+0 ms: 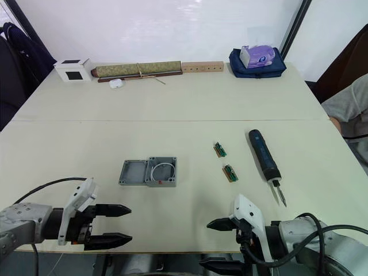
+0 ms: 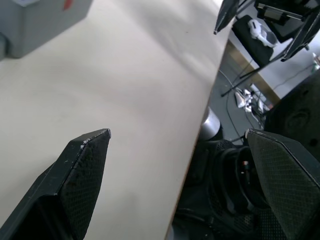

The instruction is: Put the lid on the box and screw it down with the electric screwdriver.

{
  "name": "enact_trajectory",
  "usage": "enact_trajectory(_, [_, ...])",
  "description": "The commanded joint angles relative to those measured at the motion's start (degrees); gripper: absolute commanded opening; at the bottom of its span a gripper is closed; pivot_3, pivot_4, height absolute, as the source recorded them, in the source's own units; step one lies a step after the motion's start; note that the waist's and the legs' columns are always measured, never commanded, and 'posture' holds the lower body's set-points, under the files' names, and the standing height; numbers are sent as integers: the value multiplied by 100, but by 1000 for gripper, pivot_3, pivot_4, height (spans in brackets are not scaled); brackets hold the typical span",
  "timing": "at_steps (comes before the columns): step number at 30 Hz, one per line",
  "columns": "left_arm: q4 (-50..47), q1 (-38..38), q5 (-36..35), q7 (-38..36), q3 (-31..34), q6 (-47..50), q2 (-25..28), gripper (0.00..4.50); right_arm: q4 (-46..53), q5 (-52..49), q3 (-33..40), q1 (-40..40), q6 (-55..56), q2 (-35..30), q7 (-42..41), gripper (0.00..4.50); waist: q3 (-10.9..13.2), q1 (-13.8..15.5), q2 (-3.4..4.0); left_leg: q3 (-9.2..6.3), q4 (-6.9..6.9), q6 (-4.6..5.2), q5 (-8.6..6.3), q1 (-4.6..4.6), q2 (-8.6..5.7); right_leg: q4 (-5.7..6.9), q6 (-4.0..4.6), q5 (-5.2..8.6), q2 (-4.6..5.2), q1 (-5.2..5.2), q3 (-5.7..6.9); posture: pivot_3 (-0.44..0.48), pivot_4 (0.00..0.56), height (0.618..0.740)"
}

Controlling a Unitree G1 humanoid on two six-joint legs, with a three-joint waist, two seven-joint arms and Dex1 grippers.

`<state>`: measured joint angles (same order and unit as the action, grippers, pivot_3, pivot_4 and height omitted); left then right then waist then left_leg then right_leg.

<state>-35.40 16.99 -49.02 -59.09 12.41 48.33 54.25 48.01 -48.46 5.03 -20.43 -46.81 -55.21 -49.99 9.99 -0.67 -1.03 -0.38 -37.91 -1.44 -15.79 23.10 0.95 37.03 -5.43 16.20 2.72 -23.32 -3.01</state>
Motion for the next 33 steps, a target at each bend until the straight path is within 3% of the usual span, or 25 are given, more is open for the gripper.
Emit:
enact_trajectory(1, [31,-140,-39,51,13,-72,-69,4459,62,38,-41,4,134,101,52,4500,0,2,0,0,0,0,0,0,0,0,0,0,0,0,0,0,150,740])
enact_trajectory(15, [-4,-213,-30,38,23,-87,-70,4459,179,-510,99,404,-182,189,444,4500,-1,1,-2,-1,-3,0,0,-1,0,3,-1,-1,0,3,0,0,150,740])
enact_trajectory(20, [36,-334,146,208,4,-181,-133,4459,7,-840,36,731,-730,75,835,4500,-1,3,-2,-2,-3,0,0,-1,0,3,-1,-1,0,3,0,0,150,740])
enact_trajectory(23, [230,-400,706,277,-24,-655,-113,4459,-125,-986,110,1062,-759,263,1076,4500,-2,2,-3,-2,-6,0,0,-1,-1,4,-1,-1,1,4,0,0,150,740])
enact_trajectory(26, [690,-1014,723,129,146,-640,143,4459,-141,-900,251,1249,-480,468,1142,4500,-2,19,-3,-2,-8,0,0,1,-2,6,0,-1,-5,4,2,0,150,740])
enact_trajectory(28, [883,-1722,974,-169,-119,-780,502,4459,-197,-1174,358,1562,-546,537,1284,4500,-2,10,-3,-2,-8,0,0,4,-2,5,0,-1,-8,4,7,0,150,740])
enact_trajectory(30, [1064,-2605,1209,-561,-586,-833,857,4459,-241,-1389,371,1911,-632,551,1393,4500,6,23,-17,-2,-10,0,0,6,-3,9,-1,-1,-6,2,6,0,150,740])
enact_trajectory(33, [1489,-4633,2087,-1250,-1936,-951,952,4459,-136,-1468,116,2602,-784,509,1609,4500,5,16,-18,1,-22,0,0,6,-9,11,-3,-5,-4,10,9,0,150,740])
